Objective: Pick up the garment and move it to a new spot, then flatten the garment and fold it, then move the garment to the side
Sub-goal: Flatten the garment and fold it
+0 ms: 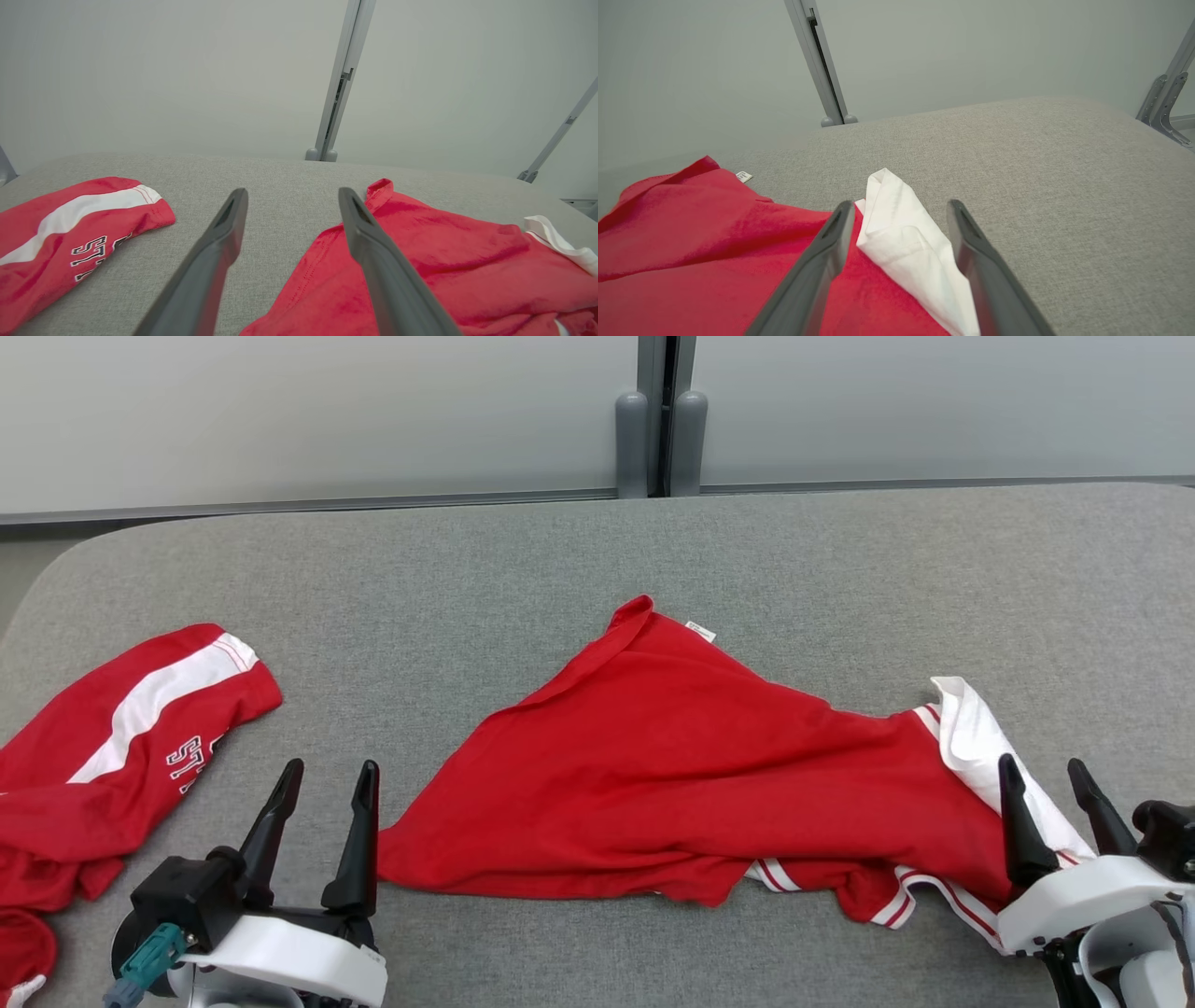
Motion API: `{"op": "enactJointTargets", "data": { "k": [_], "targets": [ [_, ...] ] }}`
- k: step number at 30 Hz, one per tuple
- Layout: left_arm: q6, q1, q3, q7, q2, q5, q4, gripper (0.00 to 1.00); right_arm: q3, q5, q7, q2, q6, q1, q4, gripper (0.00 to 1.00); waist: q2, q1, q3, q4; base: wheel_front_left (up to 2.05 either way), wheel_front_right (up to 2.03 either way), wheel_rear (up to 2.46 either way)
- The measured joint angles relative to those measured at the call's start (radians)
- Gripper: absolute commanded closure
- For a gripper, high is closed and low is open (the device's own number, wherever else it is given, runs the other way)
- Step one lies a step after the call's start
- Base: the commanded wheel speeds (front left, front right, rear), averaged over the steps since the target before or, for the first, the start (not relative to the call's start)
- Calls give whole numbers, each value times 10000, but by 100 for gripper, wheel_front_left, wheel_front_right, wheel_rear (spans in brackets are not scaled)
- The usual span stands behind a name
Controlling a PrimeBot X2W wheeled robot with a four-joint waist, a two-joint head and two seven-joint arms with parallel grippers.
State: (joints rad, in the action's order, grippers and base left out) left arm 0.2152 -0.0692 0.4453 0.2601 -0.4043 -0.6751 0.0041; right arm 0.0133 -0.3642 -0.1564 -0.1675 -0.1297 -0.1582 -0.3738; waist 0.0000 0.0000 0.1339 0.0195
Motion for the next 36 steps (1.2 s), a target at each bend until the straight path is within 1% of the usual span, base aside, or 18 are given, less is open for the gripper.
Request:
{"op": "enactJointTargets", "data": {
  "k": [8, 12, 16, 23, 30, 31, 32, 36],
  "targets": [
    [-46, -13, 138, 2, 100, 69, 35, 0, 153, 234, 658, -54, 0, -72, -270, 0, 0, 0, 17, 103, 0, 0, 0],
    [-73, -23, 198, 0, 121, 67, 84, 0, -29, 403, 1024, -52, 0, -209, -445, 0, 0, 0, 1, 129, 0, 0, 0],
    [-109, -57, 224, -19, 134, 63, 102, 0, -174, 466, 1615, -21, 0, -436, -713, 0, 0, 0, 46, 163, 0, 0, 0],
    [-132, -236, 284, -46, 159, 59, 128, 0, -180, 336, 2594, -17, 0, -1096, -1434, 0, 0, 0, 247, 231, 0, 0, 0],
    [-205, -396, 324, -59, 188, 48, 240, 0, -313, 307, 3237, -63, 0, -1387, -2027, 0, 0, 0, 418, 445, 0, 0, 0],
    [-207, -399, 324, -58, 190, 46, 249, 0, -345, 309, 3237, -84, 0, -1410, -2038, 64, 0, 0, 435, 470, 0, 0, 0],
    [-207, -401, 324, -58, 192, 44, 261, 0, -374, 320, 3237, -100, 0, -1427, -2059, 100, 0, 0, 454, 491, 0, 0, 0],
    [-253, -436, 332, -56, 221, 33, 313, 0, -437, 341, 3147, -167, 0, -1478, -2061, 100, 0, 0, 515, 568, 0, 0, 0]
  ]
}}
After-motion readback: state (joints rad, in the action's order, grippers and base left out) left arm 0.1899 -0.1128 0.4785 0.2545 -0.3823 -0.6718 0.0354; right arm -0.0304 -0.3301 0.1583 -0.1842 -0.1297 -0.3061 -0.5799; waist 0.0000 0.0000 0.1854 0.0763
